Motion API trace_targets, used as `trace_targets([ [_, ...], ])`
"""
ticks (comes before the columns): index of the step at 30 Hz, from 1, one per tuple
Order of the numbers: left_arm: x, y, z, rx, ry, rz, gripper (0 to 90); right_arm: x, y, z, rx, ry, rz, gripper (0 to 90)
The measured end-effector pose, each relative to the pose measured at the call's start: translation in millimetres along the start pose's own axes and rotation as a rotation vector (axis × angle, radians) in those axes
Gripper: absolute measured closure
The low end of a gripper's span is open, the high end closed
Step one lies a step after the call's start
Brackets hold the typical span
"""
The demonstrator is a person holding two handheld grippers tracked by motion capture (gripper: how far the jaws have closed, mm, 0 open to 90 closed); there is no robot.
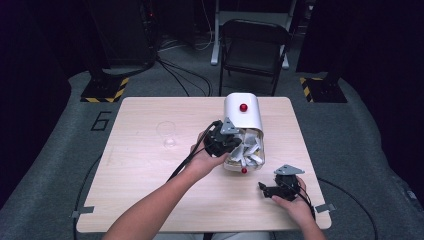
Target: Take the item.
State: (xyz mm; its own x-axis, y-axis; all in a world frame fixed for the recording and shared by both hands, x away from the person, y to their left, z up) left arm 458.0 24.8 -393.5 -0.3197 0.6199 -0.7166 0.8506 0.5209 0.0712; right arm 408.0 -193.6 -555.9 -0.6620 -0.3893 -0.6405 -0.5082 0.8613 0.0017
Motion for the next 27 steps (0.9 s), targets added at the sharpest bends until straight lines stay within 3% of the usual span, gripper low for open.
trace_targets([
  [27,-14.8,1.0,-21.0,-0.011,-0.054,0.007,89.9,0.0,0.0,0.0,0.000,0.001,0.000,12.3],
])
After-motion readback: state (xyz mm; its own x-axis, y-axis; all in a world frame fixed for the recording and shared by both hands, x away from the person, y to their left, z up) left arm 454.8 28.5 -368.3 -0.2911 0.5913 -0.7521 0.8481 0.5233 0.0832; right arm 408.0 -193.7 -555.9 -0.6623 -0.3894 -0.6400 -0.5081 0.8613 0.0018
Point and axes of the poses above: each handheld gripper's, and its own axes: z roughly forward along the jaws, x roughly out of its underside, y roughly to its left, the point moved 4 cm from there along z, roughly forward along the jaws, and after that the axes turned 8 degrees about y, right-handed, at the moved point
